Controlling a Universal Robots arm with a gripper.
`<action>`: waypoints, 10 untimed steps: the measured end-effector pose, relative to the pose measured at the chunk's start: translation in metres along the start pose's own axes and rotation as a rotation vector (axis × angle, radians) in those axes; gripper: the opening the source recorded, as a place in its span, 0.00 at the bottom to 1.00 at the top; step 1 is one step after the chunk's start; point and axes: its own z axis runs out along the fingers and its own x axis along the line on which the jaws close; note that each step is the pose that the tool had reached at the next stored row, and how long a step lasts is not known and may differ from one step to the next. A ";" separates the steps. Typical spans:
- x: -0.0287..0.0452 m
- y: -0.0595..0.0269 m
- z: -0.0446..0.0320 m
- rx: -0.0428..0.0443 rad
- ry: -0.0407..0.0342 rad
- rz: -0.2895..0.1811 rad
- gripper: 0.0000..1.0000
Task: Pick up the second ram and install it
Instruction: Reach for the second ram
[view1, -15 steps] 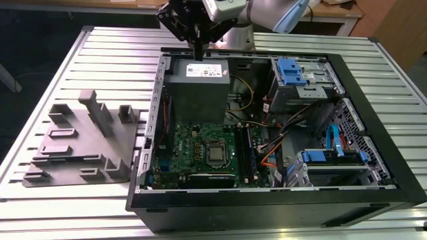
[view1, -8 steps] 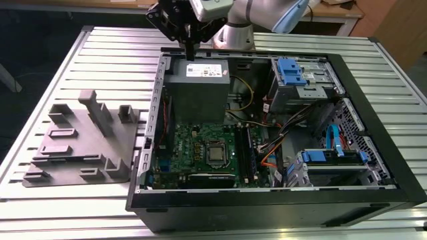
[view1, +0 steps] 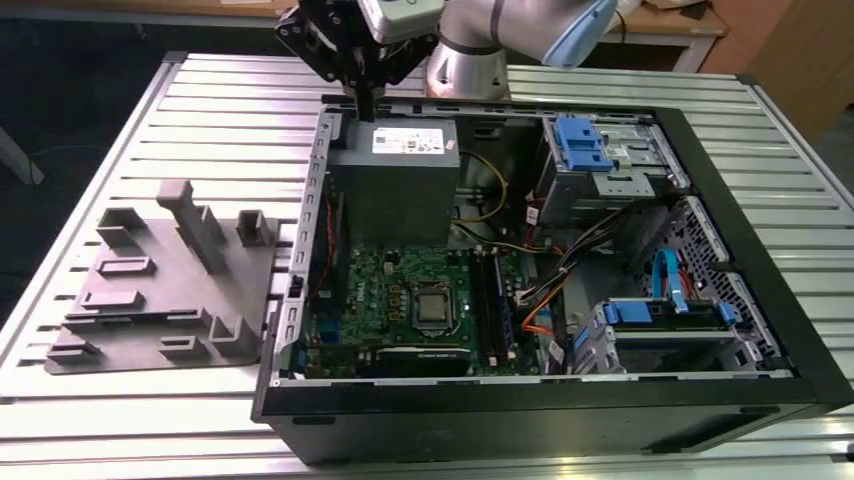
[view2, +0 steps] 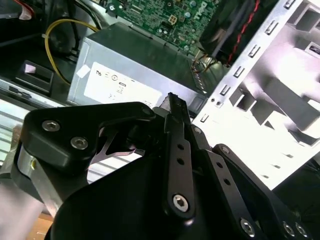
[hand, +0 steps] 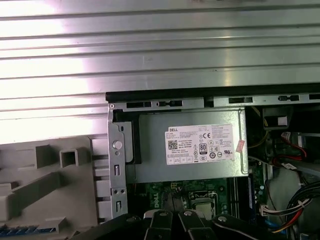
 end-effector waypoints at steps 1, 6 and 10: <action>0.0016 -0.0001 0.0000 0.0000 0.0000 0.000 0.07; 0.0099 -0.0008 0.0002 0.0000 0.0000 0.000 0.07; 0.0129 -0.0010 0.0005 0.0000 0.0000 0.000 0.07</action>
